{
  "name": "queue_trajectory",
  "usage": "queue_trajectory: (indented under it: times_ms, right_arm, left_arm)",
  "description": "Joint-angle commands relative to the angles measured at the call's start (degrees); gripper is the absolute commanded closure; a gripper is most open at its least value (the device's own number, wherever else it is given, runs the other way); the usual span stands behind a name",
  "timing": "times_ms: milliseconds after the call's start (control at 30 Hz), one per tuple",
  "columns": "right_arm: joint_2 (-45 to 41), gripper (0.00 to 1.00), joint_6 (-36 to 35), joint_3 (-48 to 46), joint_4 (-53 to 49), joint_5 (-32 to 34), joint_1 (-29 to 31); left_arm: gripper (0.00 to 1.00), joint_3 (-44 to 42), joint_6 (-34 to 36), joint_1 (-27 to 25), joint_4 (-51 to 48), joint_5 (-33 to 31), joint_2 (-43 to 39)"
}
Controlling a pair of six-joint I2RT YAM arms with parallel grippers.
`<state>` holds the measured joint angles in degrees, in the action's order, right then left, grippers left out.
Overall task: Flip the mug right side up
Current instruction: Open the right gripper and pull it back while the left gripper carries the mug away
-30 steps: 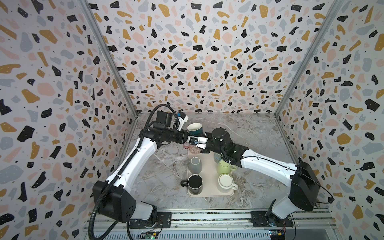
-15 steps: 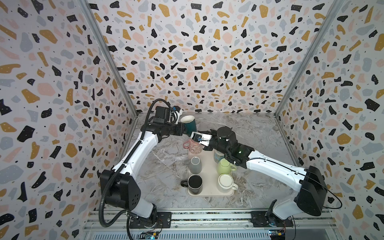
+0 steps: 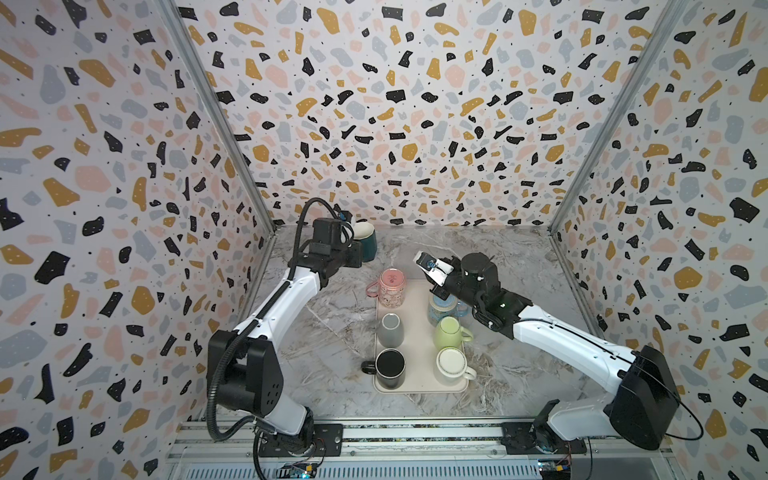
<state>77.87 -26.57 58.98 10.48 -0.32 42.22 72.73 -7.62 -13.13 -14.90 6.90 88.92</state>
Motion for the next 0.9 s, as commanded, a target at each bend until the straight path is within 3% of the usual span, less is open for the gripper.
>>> queue_trajectory:
  times_ms: [0,500,867]
  right_arm:
    - [-3.09,0.76,6.84,-1.59,2.30,-3.68,-1.68]
    - [-5.23,0.75,15.32,-5.98,3.33,-9.66,-5.10]
    - [-5.72,0.74,16.54,-6.73,3.30,-10.93,-6.59]
  left_arm:
    - [1.00,-3.36,0.40,0.22,15.73,-4.22,-0.59]
    - [1.00,-14.81,-0.27,0.21,35.03,-9.09,1.71]
    - [1.00,-14.12,-0.05,0.26,38.56,-9.35,6.86]
